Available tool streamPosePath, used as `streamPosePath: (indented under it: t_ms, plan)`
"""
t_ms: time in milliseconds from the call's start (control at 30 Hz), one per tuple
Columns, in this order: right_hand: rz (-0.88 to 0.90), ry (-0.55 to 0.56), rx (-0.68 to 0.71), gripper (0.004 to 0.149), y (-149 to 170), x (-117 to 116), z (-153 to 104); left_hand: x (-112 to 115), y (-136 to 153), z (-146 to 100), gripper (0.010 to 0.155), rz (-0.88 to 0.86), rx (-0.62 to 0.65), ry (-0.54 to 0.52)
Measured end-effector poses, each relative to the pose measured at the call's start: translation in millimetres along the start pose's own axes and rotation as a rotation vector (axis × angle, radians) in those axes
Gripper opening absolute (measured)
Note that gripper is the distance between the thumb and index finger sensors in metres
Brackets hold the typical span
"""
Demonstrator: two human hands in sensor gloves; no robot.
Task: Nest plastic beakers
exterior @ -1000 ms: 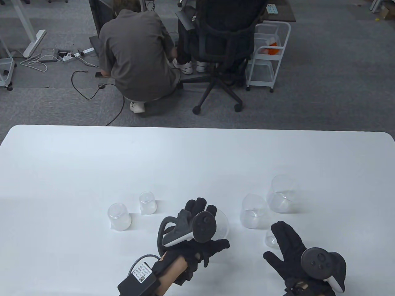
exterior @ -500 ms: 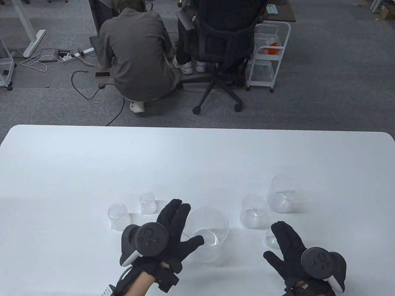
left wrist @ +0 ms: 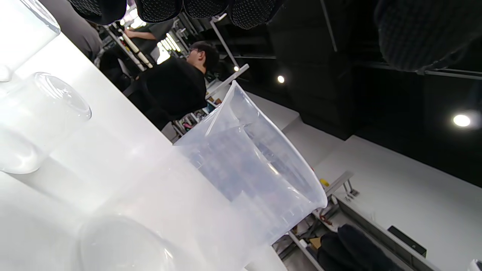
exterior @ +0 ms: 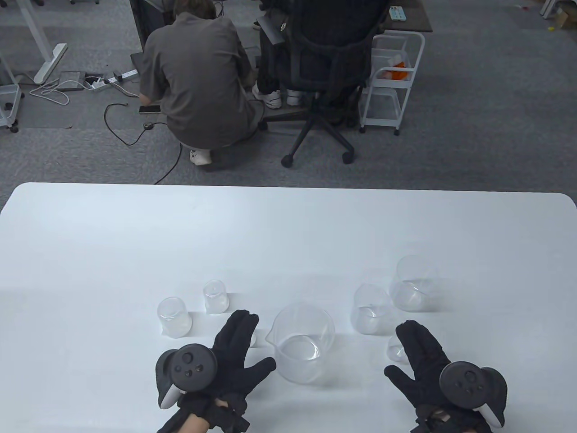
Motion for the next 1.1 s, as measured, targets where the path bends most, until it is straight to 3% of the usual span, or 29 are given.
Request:
streamPosePath:
  t_ms: [267, 500, 833, 1100]
  plan:
    - [-0.251, 0.016, -0.114, 0.082, -5.4, 40.5, 40.9, 0.7, 4.2, -4.5, 0.094, -0.023, 0.016, 0.002]
    - [-0.307, -0.022, -0.268, 0.081, -2.5, 52.5, 96.5, -2.1, 4.8, -7.5, 0.094, -0.01, 0.031, -0.014]
    - [-0.362, -0.162, -0.452, 0.082, 31.4, 24.2, 158.9, 3.7, 6.3, -7.1, 0.094, -0.02, 0.034, 0.028]
    - [-0.344, -0.314, -0.556, 0.084, 62.5, -12.5, 169.9, 2.7, 5.4, -7.4, 0.094, -0.023, 0.042, 0.028]
Point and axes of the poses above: the tracker on the back of each hand, its own y axis roughly to the little-finger side, its own z axis roughly from the wrist to the fingertips, x = y × z, the point moved 1 cm from there along z, roughly from the wrist to the fingertips, and after that the axes turned 13 degrees about -z, right-handed, at the moved point
